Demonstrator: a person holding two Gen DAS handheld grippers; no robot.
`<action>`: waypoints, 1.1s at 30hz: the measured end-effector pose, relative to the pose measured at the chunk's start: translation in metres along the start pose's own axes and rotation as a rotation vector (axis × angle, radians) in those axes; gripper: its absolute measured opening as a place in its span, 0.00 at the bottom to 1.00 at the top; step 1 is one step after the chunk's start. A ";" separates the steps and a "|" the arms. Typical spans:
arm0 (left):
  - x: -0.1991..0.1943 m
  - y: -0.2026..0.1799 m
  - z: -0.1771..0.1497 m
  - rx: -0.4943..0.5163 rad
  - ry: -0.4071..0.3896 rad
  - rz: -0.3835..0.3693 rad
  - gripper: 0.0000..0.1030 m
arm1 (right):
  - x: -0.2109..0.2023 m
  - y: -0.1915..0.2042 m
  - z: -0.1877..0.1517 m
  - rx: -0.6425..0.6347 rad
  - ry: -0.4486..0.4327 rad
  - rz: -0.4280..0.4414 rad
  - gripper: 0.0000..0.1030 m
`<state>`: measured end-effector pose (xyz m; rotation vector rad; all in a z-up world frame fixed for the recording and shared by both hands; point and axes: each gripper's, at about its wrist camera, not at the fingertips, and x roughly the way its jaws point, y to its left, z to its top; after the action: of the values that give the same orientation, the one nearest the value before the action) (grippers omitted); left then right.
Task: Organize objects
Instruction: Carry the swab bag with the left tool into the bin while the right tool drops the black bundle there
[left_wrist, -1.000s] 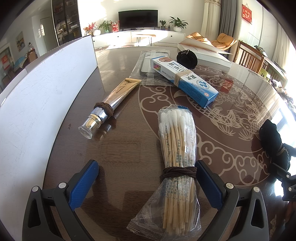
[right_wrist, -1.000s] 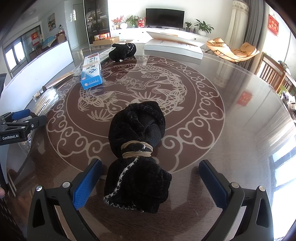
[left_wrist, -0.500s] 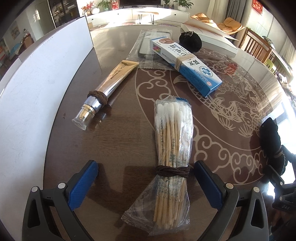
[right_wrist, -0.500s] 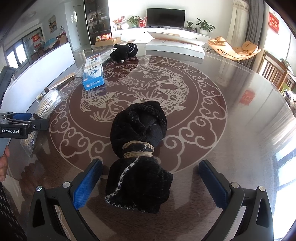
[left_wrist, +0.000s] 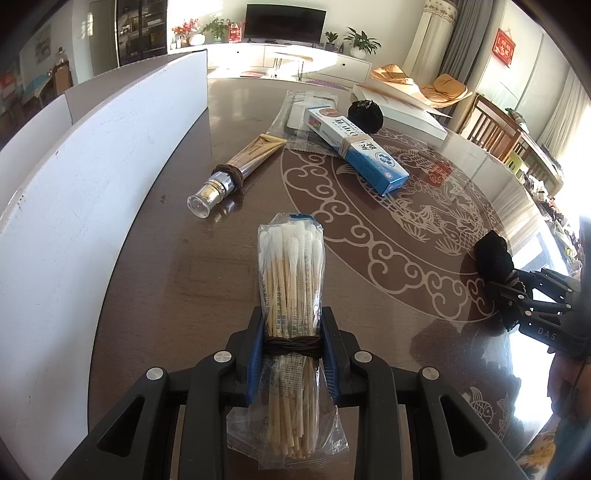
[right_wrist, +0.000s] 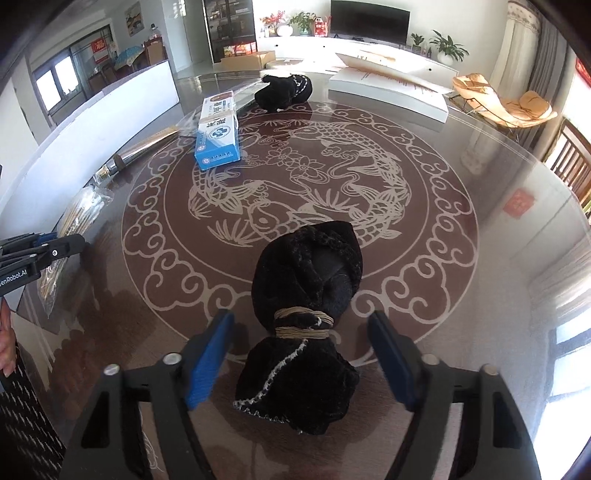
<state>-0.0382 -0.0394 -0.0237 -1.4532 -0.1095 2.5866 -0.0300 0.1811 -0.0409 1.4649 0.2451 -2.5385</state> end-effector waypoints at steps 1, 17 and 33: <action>-0.005 0.001 -0.002 -0.004 -0.006 -0.008 0.27 | 0.000 0.004 0.002 -0.014 0.008 0.002 0.30; -0.153 0.145 0.034 -0.186 -0.231 0.090 0.27 | -0.109 0.211 0.138 -0.149 -0.256 0.460 0.30; -0.111 0.237 0.011 -0.280 -0.094 0.415 0.74 | -0.061 0.322 0.138 -0.292 -0.305 0.376 0.93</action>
<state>-0.0183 -0.2925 0.0398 -1.5864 -0.2092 3.0799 -0.0338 -0.1578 0.0670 0.9051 0.2506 -2.2619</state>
